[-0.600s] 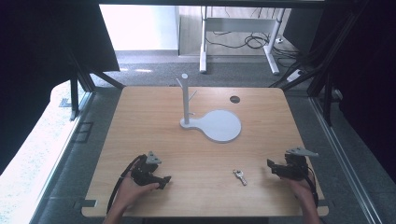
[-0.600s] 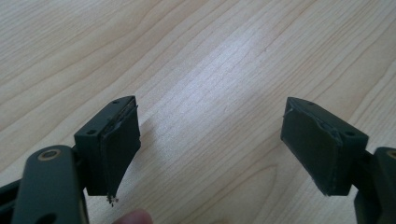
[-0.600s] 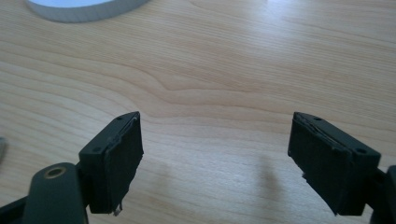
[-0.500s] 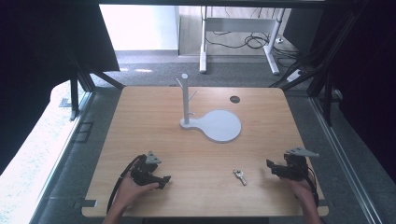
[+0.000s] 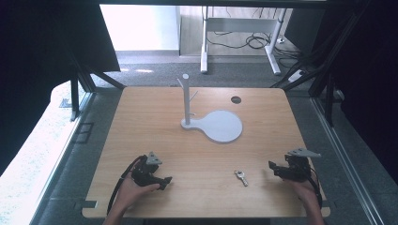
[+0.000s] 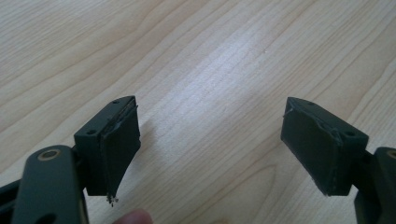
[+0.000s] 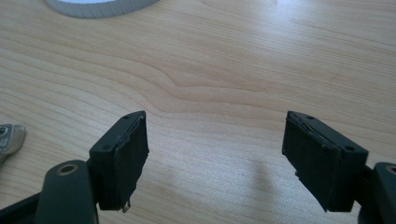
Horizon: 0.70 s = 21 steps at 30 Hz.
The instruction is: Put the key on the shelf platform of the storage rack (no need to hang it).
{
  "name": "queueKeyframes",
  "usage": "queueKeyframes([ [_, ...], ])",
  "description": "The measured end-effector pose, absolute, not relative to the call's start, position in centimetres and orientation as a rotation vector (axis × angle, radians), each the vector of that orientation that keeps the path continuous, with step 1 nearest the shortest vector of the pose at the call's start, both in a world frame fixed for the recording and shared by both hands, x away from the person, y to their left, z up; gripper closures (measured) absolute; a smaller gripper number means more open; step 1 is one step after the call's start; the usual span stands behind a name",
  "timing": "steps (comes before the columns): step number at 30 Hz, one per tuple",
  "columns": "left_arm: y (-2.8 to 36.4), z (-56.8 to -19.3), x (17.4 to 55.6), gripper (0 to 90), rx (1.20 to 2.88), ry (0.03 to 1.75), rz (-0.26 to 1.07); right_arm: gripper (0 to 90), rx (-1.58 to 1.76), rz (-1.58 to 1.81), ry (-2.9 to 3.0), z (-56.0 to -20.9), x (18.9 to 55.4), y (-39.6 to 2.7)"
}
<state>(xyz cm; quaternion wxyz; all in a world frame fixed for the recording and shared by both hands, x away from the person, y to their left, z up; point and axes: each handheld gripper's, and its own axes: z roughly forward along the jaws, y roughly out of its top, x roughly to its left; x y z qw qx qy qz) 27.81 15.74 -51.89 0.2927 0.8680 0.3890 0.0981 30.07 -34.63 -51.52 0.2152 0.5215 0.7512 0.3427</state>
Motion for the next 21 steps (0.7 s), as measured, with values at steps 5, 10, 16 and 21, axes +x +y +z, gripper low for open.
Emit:
queueKeyframes([
  [5,15.9,-51.5,27.7,19.9,2.298,1.035,0.271,28.8,1.438,1.013,2.089,-50.8,29.7,-34.7],
  [10,16.3,-51.4,27.7,19.9,2.289,1.046,0.269,30.2,1.412,1.026,2.113,-50.4,29.5,-34.1],
  [16,16.7,-51.5,27.9,19.9,2.284,1.065,0.261,29.8,1.414,1.054,2.148,-49.6,30.1,-33.5],
  [21,16.6,-51.5,28.0,20.0,2.276,1.074,0.255,33.8,1.401,1.056,2.200,-49.2,30.8,-33.4],
])
